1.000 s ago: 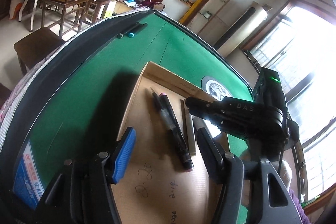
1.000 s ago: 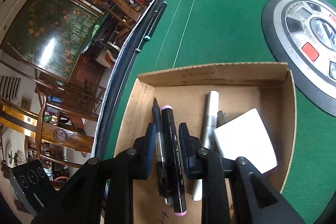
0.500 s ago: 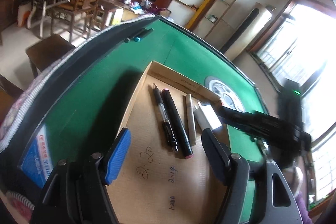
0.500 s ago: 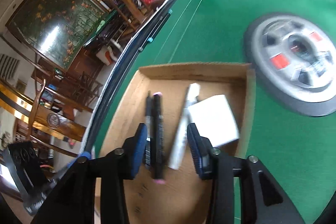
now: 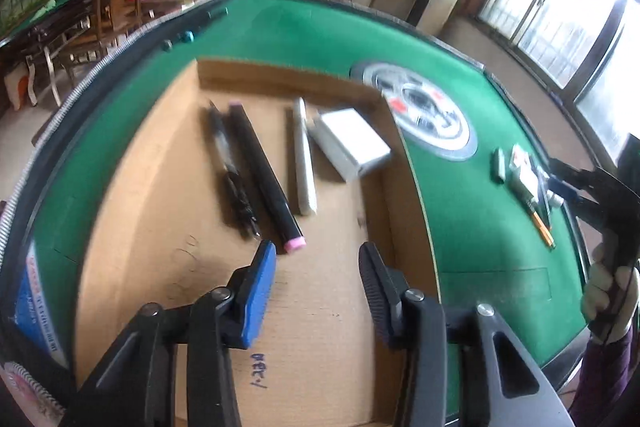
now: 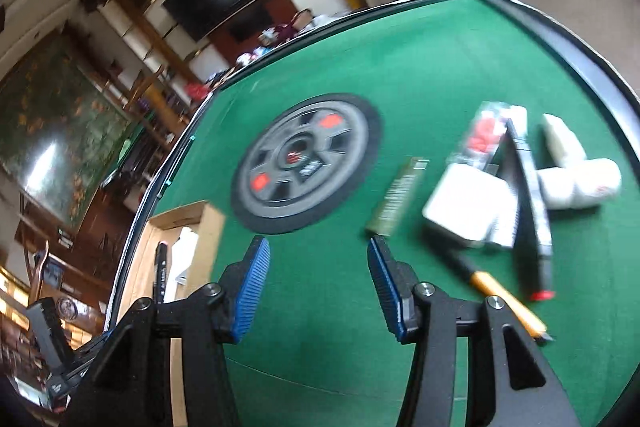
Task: Organize rigid objects
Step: 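Grasp the olive-green cylinder with left while right grasps the white power bank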
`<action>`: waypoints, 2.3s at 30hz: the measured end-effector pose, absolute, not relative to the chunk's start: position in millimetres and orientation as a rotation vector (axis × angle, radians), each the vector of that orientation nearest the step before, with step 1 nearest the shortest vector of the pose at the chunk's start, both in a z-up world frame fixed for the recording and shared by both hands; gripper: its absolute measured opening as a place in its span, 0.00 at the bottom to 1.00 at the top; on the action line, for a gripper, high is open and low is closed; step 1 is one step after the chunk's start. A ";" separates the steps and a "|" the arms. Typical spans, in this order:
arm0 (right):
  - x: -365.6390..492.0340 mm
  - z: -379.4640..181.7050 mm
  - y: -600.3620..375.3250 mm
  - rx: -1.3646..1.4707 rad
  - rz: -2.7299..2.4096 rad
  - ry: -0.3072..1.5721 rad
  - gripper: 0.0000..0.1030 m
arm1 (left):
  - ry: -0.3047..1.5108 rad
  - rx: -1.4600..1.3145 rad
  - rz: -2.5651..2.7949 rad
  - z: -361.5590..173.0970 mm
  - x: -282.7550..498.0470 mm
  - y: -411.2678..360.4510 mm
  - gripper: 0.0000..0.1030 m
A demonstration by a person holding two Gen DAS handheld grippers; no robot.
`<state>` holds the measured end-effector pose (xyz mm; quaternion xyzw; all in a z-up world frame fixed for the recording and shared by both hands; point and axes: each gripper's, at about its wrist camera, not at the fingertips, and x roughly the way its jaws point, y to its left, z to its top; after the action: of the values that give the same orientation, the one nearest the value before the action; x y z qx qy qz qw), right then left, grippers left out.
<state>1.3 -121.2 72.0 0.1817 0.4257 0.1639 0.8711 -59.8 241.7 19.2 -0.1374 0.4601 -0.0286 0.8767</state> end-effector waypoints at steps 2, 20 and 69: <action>-3.8 69.7 -135.2 0.385 0.318 0.878 0.49 | 1.005 -0.287 -0.045 7.4 -49.9 237.5 0.40; 22.8 67.9 -225.9 0.443 0.138 0.813 0.49 | 0.750 -0.285 -0.118 73.4 -94.8 190.7 0.75; 30.6 33.4 -241.7 0.593 0.345 0.840 0.52 | 0.946 0.047 -0.426 19.6 71.9 -26.1 0.19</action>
<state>30.6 -241.7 33.4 0.2822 0.3997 0.1640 0.8566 71.9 -26.1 19.6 0.0226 0.4521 -0.2036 0.8681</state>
